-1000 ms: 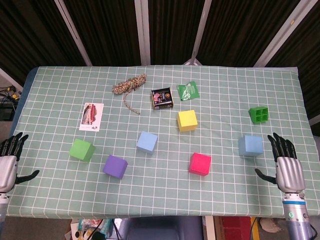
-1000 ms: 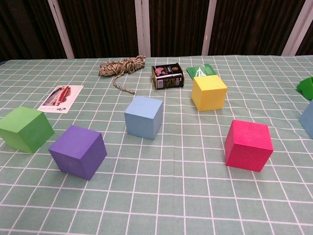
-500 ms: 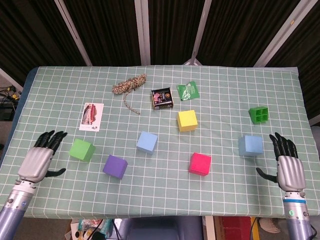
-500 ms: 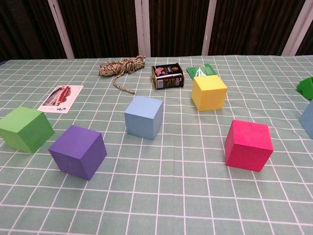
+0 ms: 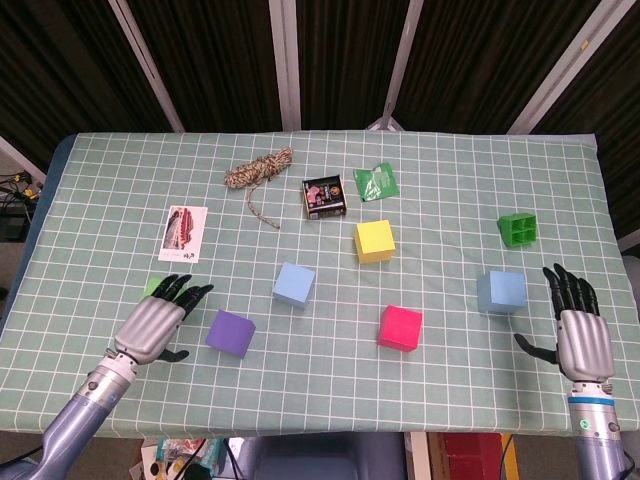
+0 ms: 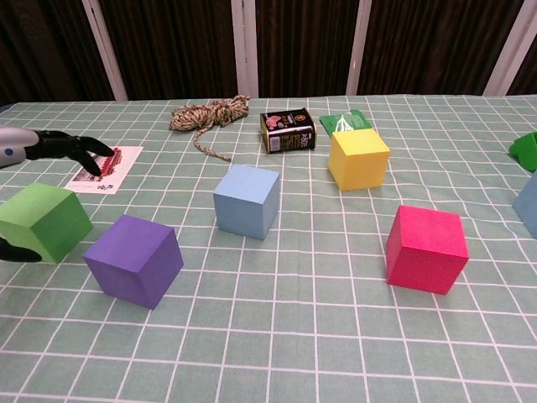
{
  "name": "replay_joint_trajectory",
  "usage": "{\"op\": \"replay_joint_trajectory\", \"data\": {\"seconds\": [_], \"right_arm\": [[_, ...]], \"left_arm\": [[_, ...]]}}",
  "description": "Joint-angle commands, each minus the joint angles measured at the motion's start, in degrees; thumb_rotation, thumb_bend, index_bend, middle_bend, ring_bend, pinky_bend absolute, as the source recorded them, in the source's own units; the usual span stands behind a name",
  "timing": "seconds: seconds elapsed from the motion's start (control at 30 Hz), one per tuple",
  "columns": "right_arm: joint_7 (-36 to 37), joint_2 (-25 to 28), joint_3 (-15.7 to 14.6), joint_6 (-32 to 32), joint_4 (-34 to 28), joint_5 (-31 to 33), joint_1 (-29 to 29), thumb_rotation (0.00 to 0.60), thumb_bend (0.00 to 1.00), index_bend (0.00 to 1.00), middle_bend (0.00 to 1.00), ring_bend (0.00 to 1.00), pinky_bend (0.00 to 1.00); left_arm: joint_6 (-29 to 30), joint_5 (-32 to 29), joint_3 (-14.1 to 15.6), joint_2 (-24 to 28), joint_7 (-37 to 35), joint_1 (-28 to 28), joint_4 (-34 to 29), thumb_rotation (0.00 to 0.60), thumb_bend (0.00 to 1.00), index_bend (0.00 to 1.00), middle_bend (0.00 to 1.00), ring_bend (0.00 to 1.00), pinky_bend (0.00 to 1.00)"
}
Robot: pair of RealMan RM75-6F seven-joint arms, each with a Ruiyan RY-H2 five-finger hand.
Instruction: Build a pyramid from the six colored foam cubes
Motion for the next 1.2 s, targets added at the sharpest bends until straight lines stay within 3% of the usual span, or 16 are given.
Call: {"op": "replay_joint_trajectory", "data": {"seconds": [0.03,0.43,0.7,0.87,1.2], "right_arm": [[0.0,0.0,0.0,-0.1,-0.1,0.0,0.0,0.600,0.18,0.00,0.00,0.00,0.00],[0.3,0.0,0.3,-0.3,-0.3,0.5,0.2,0.600,0.18,0.00,0.00,0.00,0.00],[0.8,0.1,0.4,-0.6,-0.5,0.9,0.2,0.600,0.18,0.00,0.00,0.00,0.00],[1.0,0.2,0.6,-0.8,-0.6,1.3,0.2,0.600,0.18,0.00,0.00,0.00,0.00],[1.4,0.4,0.6,-1.0,-1.0,1.7,0.1,0.600,0.18,0.00,0.00,0.00,0.00]], "left_arm": [[-0.9,-2.9,0.0,-2.1,3.1,-1.7,-0.3,0.600,0.06,0.01,0.16,0.00,0.00],[-1.1,-10.2,0.0,-8.6,10.5,-6.1,1.2,0.600,0.07,0.01,0.19,0.00,0.00],[-0.3,-13.6,0.5,-12.1,13.2,-8.0,2.6,0.600,0.12,0.01,0.27,0.00,0.00],[0.4,-15.0,0.6,-14.0,13.7,-9.0,3.7,0.600,0.19,0.05,0.37,0.00,0.00],[4.7,-14.7,-2.1,-14.9,12.7,-9.7,3.3,0.600,0.22,0.07,0.40,0.01,0.00]]}}
